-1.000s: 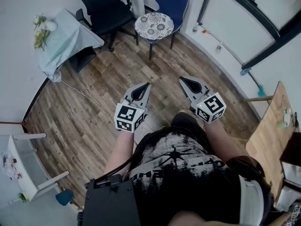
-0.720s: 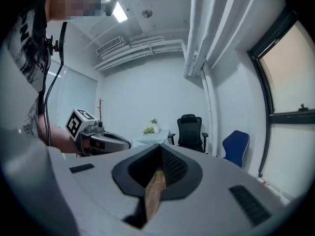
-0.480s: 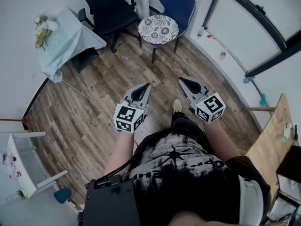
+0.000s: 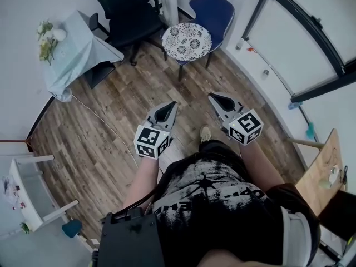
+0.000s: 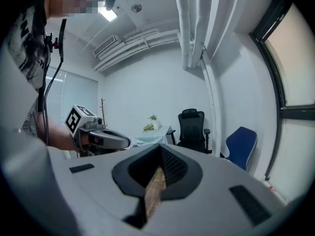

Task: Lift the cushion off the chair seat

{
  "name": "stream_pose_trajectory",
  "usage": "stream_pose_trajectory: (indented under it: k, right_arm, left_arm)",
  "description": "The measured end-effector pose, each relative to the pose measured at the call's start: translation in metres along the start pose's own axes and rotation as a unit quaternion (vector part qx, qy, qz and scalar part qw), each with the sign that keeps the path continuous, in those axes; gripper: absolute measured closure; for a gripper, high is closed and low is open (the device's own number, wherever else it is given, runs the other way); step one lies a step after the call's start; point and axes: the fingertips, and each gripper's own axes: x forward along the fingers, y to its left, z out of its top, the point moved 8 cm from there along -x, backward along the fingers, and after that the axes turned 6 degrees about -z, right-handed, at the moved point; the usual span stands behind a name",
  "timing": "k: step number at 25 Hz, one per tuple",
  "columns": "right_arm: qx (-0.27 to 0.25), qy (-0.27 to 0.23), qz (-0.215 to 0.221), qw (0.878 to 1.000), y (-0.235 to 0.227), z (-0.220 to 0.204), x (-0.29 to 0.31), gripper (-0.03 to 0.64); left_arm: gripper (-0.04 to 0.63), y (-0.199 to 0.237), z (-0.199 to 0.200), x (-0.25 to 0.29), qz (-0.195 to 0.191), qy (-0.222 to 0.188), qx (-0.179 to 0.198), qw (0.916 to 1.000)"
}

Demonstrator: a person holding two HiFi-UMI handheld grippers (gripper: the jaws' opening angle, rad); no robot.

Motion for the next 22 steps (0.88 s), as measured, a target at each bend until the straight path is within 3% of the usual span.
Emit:
stream_pose_trajectory:
  k: [16, 22]
  right_arm:
    - [0.02, -0.009, 0.023, 0.999, -0.138, 0.016, 0.036, 0.6]
    - [0.011, 0.002, 0.038, 0.999, -0.166, 0.014, 0.051, 0.6]
  left_arm:
    - [0.583, 0.027, 0.049, 0.128, 0.019, 0.001, 0.01, 0.9998]
    - [0.583, 0.039, 0.05, 0.151, 0.039, 0.002, -0.004, 0.9992]
